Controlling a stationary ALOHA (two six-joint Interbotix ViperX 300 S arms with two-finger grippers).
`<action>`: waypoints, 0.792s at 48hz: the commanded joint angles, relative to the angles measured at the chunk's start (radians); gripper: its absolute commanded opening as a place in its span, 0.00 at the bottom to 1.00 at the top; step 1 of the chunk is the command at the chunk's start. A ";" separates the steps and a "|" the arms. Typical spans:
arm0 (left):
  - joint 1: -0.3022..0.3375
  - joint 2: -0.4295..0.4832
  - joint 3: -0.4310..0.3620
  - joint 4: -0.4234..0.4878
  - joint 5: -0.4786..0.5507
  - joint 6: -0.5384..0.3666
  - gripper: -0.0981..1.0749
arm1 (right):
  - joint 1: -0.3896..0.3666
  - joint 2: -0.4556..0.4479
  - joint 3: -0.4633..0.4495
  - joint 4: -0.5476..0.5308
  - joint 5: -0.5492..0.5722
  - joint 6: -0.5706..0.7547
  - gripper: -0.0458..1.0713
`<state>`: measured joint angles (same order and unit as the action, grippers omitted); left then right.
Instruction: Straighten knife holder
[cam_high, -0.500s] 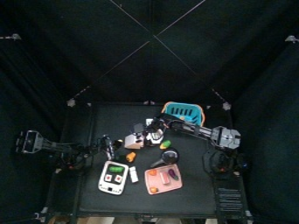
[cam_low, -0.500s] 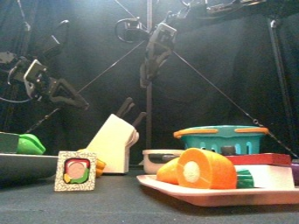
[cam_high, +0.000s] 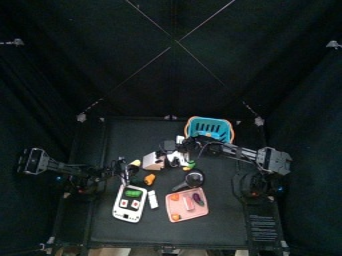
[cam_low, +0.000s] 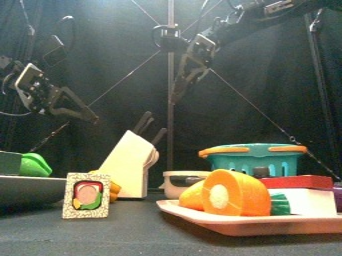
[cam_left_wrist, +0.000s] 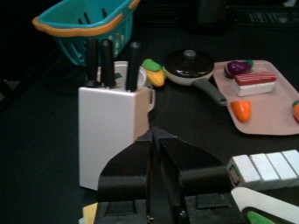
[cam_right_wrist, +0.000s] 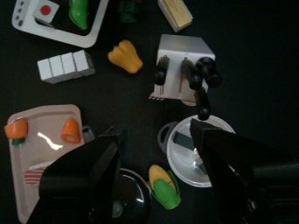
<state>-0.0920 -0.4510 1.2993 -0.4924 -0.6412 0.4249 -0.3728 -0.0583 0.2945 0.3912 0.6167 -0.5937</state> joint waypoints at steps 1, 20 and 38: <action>-0.029 0.017 -0.031 0.003 0.002 -0.002 0.51 | -0.006 -0.072 0.091 0.008 -0.189 -0.002 0.85; -0.055 0.161 -0.100 -0.015 -0.031 -0.002 0.50 | -0.003 -0.043 0.256 0.048 -0.586 0.009 0.84; 0.002 0.276 -0.158 -0.067 -0.075 0.000 0.50 | -0.037 0.025 0.258 0.052 -0.623 0.008 0.55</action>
<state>-0.1135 -0.1887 1.1689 -0.5415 -0.6918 0.4234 -0.3912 -0.0261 0.5676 0.4387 0.0199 -0.5860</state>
